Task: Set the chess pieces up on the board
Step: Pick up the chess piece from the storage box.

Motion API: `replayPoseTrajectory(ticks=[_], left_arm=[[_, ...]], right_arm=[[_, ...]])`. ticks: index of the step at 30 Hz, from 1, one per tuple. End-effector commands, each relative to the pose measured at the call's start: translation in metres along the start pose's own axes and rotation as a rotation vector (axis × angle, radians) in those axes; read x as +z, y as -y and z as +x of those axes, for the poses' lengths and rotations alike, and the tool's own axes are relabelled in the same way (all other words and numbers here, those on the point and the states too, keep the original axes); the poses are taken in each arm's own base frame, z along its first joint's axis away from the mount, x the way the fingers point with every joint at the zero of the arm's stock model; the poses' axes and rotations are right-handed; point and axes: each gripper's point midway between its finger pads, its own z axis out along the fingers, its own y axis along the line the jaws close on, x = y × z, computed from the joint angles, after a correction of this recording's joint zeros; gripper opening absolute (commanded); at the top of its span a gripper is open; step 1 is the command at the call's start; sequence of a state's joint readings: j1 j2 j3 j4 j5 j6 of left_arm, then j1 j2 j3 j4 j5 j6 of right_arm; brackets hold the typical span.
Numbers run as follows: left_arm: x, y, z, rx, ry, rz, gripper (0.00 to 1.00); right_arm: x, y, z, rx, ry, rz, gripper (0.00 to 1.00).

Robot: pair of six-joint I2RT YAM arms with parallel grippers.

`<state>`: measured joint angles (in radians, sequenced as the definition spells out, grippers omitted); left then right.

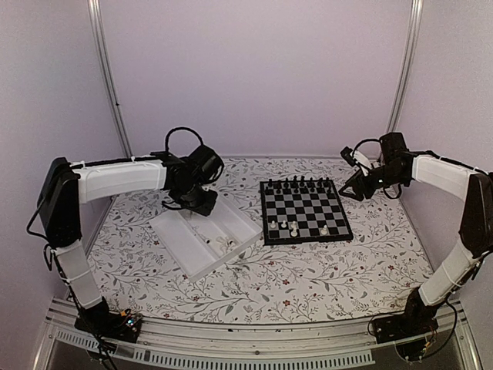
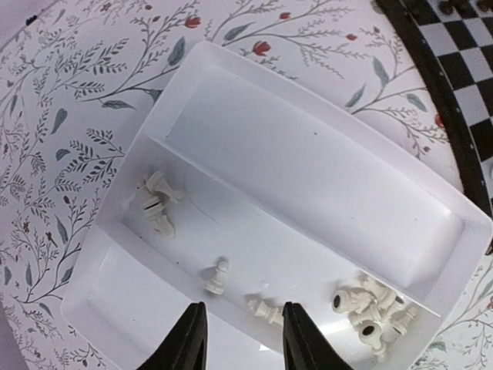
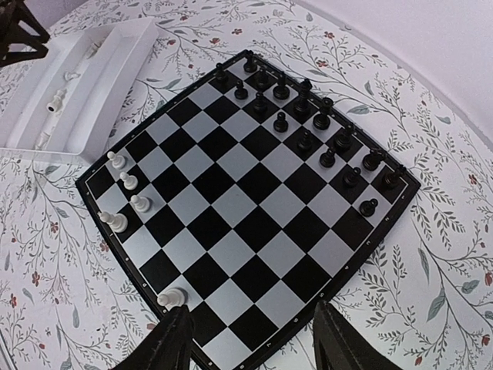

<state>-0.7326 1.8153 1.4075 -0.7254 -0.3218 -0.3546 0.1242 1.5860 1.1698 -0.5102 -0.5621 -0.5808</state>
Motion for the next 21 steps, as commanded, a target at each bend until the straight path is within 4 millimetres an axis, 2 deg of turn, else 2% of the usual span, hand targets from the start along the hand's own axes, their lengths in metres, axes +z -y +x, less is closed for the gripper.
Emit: replayPoseTrajectory(ticks=[1,5,9,17,21], left_arm=[[0.019,-0.037,-0.013,-0.139,0.010,-0.052,0.35],[0.050,-0.056,-0.016,-0.162,-0.040,-0.076,0.35],[0.069,-0.066,-0.011,-0.199,-0.059,-0.076,0.37],[0.095,-0.071,0.002,-0.214,-0.113,-0.059,0.37],[0.099,-0.069,0.014,-0.233,-0.147,-0.049,0.36]], right_arm=[[0.006,-0.012,-0.009,-0.032,0.012,-0.051,0.56],[0.009,-0.014,-0.007,-0.022,0.009,-0.071,0.55],[0.014,-0.015,-0.006,-0.024,-0.007,-0.072,0.55],[0.021,-0.016,-0.001,-0.010,-0.022,-0.091,0.54],[0.023,-0.017,0.000,-0.008,-0.025,-0.102,0.54]])
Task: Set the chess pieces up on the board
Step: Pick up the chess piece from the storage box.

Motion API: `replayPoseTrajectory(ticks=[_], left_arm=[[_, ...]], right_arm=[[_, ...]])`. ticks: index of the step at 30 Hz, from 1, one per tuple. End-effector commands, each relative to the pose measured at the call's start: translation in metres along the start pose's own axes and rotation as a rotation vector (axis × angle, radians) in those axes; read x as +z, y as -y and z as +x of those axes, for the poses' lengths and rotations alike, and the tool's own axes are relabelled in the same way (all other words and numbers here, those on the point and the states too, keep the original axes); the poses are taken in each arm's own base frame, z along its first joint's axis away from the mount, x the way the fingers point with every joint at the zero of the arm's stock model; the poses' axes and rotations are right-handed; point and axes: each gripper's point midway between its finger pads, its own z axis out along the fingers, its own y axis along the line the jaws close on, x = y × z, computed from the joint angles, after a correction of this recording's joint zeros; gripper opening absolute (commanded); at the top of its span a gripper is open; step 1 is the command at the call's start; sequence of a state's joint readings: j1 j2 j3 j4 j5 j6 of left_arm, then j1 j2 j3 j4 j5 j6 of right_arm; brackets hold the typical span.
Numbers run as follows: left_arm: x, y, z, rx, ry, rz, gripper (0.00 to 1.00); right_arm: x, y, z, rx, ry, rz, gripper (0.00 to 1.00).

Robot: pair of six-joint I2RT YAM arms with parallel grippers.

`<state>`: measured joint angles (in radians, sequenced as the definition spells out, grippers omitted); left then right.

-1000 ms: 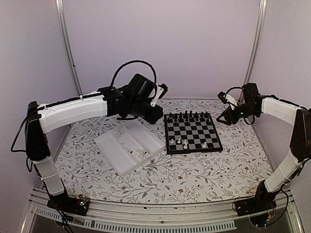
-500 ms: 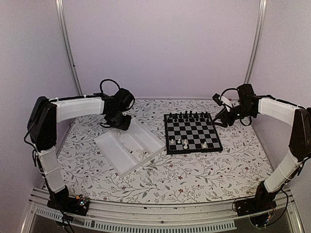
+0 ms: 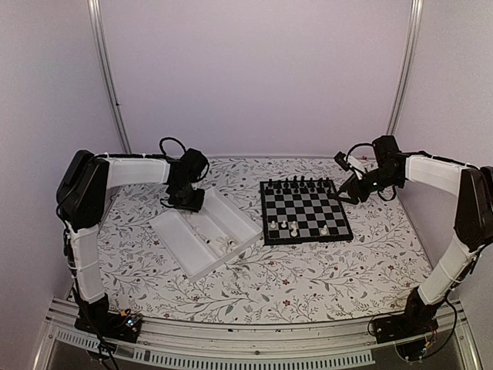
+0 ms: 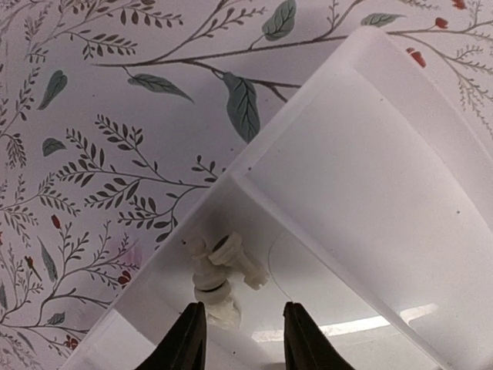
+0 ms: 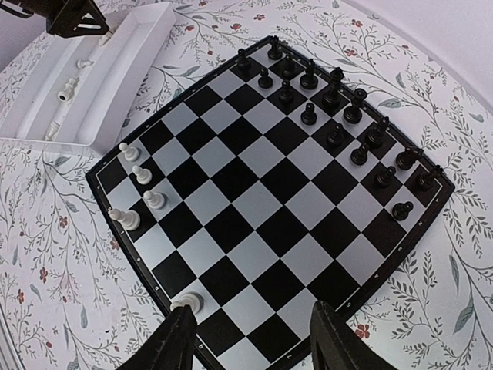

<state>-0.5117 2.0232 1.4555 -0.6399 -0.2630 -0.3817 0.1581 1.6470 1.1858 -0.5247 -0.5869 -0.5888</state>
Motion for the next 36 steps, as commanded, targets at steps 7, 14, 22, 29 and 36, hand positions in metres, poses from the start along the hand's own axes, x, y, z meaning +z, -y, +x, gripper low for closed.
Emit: replayPoseTrajectory(ticks=[7,14,22,29,36], left_arm=[[0.013,-0.013,0.026,-0.065,-0.069,-0.037,0.40],[0.035,-0.014,0.041,-0.069,-0.130,-0.051,0.38],[0.036,-0.008,0.043,-0.084,-0.156,0.007,0.24],[0.014,-0.007,0.043,-0.075,-0.142,0.021,0.10],[-0.037,-0.001,0.036,-0.010,-0.096,0.056,0.02]], right_arm=[[0.003,-0.007,-0.008,-0.015,0.008,-0.036,0.54],[0.000,-0.009,-0.010,-0.015,0.014,-0.039,0.54],[-0.001,-0.010,-0.011,-0.011,0.018,-0.043,0.54],[0.001,-0.012,-0.012,0.005,0.021,-0.059,0.53],[-0.008,-0.021,-0.023,-0.002,0.058,-0.095,0.51]])
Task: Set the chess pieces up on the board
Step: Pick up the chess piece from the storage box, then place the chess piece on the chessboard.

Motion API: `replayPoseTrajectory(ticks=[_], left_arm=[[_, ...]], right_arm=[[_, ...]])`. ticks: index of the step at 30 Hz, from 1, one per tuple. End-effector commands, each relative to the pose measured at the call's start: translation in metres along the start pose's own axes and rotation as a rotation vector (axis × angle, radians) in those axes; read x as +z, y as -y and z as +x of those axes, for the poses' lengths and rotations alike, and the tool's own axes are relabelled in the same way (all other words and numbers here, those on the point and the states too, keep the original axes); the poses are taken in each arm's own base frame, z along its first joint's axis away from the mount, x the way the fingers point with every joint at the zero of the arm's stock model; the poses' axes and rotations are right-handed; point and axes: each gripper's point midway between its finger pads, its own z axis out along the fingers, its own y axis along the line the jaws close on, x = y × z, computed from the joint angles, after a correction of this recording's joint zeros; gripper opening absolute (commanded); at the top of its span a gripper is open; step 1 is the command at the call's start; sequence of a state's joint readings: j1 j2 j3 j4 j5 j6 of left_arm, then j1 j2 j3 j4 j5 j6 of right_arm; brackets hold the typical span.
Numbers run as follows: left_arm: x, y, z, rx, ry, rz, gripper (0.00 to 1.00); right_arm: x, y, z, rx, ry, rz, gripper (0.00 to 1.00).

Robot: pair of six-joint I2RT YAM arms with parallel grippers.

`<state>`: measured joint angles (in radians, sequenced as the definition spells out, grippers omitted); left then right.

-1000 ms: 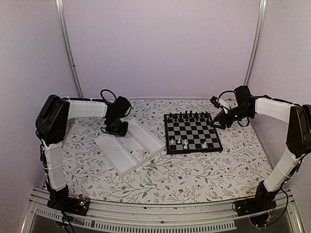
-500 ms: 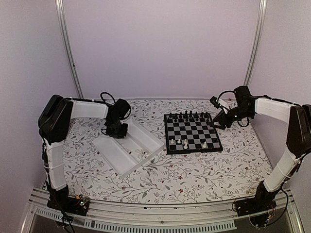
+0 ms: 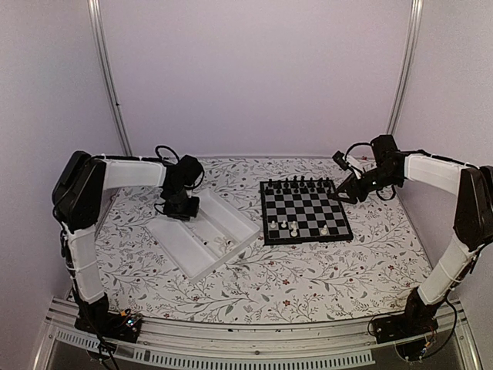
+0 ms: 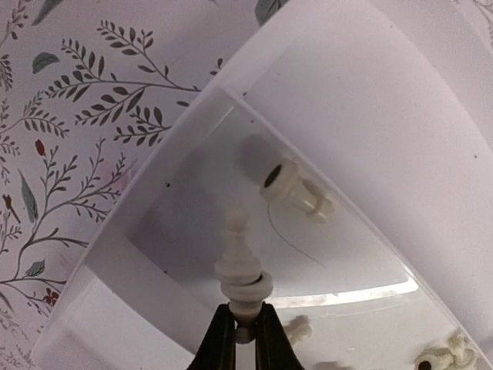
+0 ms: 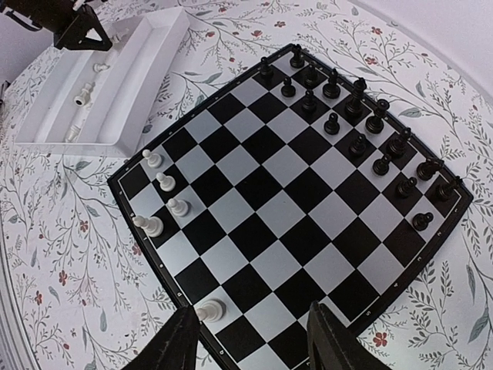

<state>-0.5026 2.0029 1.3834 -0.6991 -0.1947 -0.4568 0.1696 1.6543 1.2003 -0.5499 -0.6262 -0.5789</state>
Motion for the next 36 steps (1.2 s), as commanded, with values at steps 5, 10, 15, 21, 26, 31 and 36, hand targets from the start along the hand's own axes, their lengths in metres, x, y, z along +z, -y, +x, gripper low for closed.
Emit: replayPoseTrajectory(ticks=[5,10,15,21,26,31,36], left_arm=[[-0.092,0.034,0.006,0.158,0.067,0.241,0.01],[-0.157,0.091,0.012,0.298,0.129,0.617,0.01],[-0.199,0.128,0.019,0.385,0.145,0.875,0.01],[-0.229,0.169,0.040,0.494,0.086,1.079,0.01],[-0.235,0.194,0.055,0.560,0.036,1.165,0.01],[-0.236,0.211,0.054,0.613,0.136,1.179,0.01],[-0.232,0.224,0.053,0.649,0.377,1.134,0.01]], right_arm=[[-0.032,-0.050,-0.042,-0.115,0.144,-0.187,0.51],[-0.042,-0.094,-0.062,-0.333,0.173,-0.223,0.52],[-0.039,-0.140,-0.083,-0.531,0.176,-0.189,0.53],[-0.024,-0.186,-0.100,-0.704,0.138,-0.144,0.53],[-0.009,-0.204,-0.108,-0.818,0.107,-0.097,0.54],[-0.015,-0.208,-0.139,-0.634,0.195,-0.207,0.53],[-0.023,-0.206,-0.143,-0.272,0.239,-0.517,0.52]])
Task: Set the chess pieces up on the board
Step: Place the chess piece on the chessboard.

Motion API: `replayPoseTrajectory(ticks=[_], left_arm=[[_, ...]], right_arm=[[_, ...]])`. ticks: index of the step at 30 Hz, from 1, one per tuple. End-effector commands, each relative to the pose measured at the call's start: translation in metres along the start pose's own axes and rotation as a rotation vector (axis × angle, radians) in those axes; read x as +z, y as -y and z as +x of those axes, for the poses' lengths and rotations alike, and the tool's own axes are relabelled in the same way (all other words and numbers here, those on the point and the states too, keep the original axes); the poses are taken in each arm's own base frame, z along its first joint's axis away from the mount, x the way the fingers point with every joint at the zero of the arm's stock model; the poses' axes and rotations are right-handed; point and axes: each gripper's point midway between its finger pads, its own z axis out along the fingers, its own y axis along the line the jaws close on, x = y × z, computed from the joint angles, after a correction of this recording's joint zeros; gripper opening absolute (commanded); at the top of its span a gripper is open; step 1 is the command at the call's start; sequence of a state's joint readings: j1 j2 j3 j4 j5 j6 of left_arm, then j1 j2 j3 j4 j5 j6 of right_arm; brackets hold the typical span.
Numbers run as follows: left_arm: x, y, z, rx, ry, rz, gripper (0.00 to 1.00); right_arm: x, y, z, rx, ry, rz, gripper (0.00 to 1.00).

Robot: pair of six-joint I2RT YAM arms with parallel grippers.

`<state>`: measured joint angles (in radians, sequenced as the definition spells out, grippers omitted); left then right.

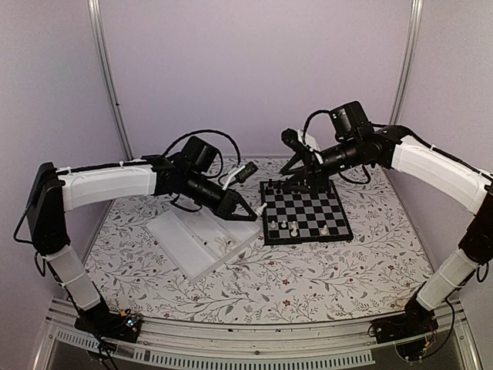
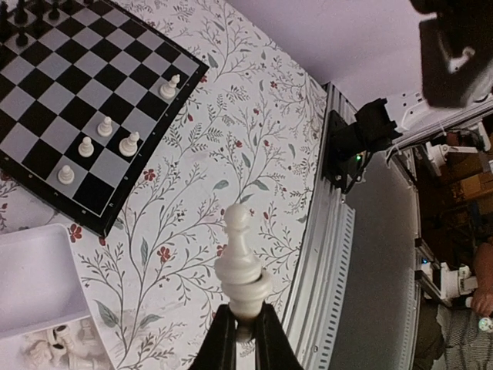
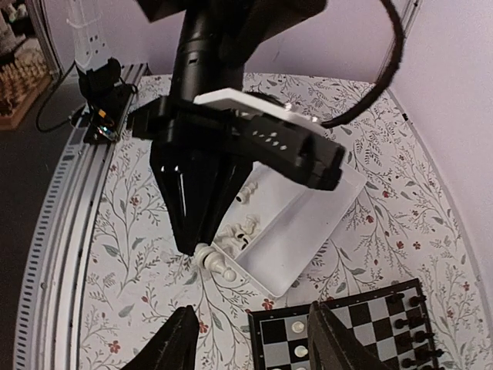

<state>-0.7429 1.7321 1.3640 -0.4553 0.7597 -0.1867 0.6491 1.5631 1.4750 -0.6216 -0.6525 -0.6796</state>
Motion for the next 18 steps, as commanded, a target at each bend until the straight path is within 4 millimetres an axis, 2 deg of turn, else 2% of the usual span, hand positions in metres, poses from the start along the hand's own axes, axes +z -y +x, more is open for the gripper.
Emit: replayPoseTrajectory(ticks=[1,4,7,11,18], left_arm=[[0.006,0.009,-0.023,0.183,0.188,-0.067,0.01],[0.013,0.008,-0.024,0.229,0.250,-0.077,0.00],[0.018,0.009,-0.024,0.270,0.283,-0.085,0.00],[0.025,0.008,-0.023,0.288,0.275,-0.087,0.00],[0.023,0.012,-0.027,0.316,0.274,-0.085,0.00]], right_arm=[[-0.002,-0.006,-0.007,0.340,0.142,-0.236,0.52],[0.009,-0.016,0.004,0.442,0.145,-0.347,0.52],[0.018,-0.018,0.013,0.506,0.136,-0.391,0.52],[0.027,-0.018,0.021,0.555,0.123,-0.426,0.52],[0.036,-0.020,0.031,0.601,0.109,-0.458,0.51]])
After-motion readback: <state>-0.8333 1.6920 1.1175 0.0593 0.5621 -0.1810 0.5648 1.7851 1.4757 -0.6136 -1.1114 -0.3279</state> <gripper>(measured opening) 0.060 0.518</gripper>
